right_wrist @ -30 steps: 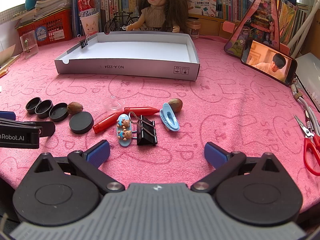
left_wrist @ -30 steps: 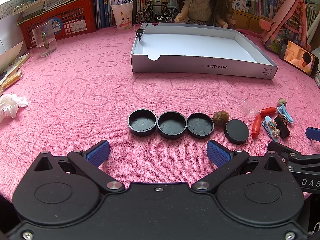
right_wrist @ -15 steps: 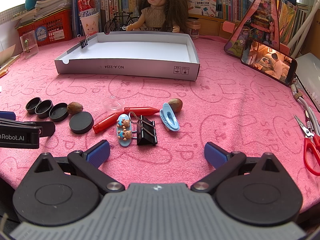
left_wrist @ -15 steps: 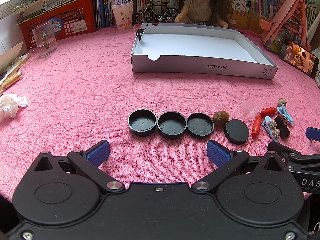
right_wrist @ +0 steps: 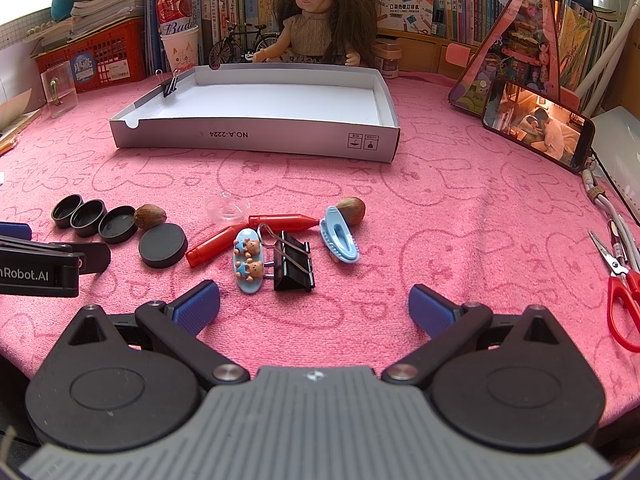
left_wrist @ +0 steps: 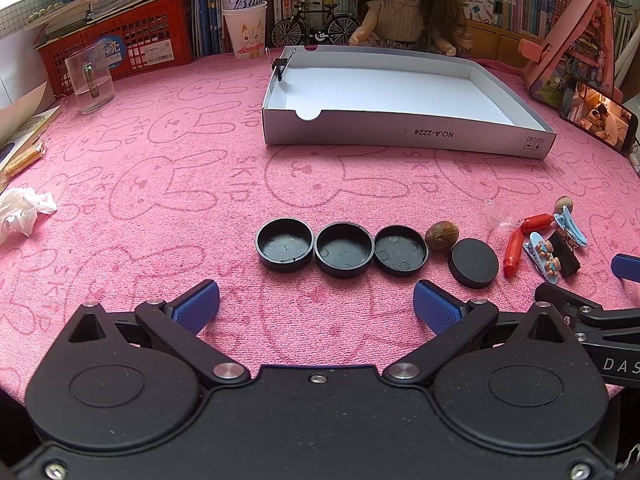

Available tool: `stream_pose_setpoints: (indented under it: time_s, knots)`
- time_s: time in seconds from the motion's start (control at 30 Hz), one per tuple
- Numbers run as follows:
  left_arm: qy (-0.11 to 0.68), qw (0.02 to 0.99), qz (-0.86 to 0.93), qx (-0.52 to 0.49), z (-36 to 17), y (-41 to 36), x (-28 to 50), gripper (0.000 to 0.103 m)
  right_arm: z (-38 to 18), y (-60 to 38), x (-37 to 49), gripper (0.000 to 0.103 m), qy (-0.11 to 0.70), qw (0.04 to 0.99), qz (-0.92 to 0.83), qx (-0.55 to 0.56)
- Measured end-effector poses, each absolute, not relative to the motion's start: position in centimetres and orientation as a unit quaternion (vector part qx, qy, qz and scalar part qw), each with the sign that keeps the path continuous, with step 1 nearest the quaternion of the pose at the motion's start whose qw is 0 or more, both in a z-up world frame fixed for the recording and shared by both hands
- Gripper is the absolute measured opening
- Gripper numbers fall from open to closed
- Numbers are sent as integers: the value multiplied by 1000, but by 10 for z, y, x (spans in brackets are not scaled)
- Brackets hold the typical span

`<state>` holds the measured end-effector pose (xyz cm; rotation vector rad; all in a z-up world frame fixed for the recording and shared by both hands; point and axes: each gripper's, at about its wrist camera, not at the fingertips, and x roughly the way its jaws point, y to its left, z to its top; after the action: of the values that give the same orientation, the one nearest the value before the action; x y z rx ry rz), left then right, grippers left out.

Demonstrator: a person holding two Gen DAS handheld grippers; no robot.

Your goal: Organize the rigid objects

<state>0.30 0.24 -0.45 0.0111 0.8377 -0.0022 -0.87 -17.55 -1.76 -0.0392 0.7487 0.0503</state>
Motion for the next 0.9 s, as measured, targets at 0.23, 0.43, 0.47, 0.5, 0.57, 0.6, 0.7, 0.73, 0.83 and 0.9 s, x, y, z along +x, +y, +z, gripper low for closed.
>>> stream_pose_setpoints:
  time_s: [0.23, 0.43, 0.47, 0.5, 0.57, 0.6, 0.7, 0.73, 0.83, 0.9]
  knots:
    - [406, 914, -1, 5, -6, 2, 7, 103, -19, -177, -10, 103, 359, 933, 28, -19]
    - [390, 920, -17, 11, -8, 7, 0, 103, -21, -179, -14, 103, 344, 938, 38, -19]
    - [390, 921, -18, 11, -8, 8, 0, 103, -22, -180, -15, 103, 341, 939, 40, -19]
    - [388, 922, -19, 12, -8, 8, -1, 103, -22, -181, -16, 103, 337, 940, 42, -19]
    - [381, 924, -21, 15, -8, 7, -3, 103, -21, -185, -18, 103, 328, 944, 44, -8]
    - [378, 925, -23, 16, -9, 7, -4, 103, -19, -188, -18, 103, 322, 946, 43, -1]
    - [382, 924, -26, 17, -7, 8, -3, 103, -13, -192, -23, 99, 295, 955, 38, -7]
    - [384, 923, -27, 15, -6, 8, -3, 103, -11, -193, -25, 97, 286, 957, 37, -11]
    - [377, 926, -29, 8, -2, 12, -5, 91, -5, -195, -28, 91, 267, 963, 37, -18]
    - [371, 928, -37, 7, 1, 14, -6, 75, -2, -198, -29, 84, 261, 965, 34, -15]
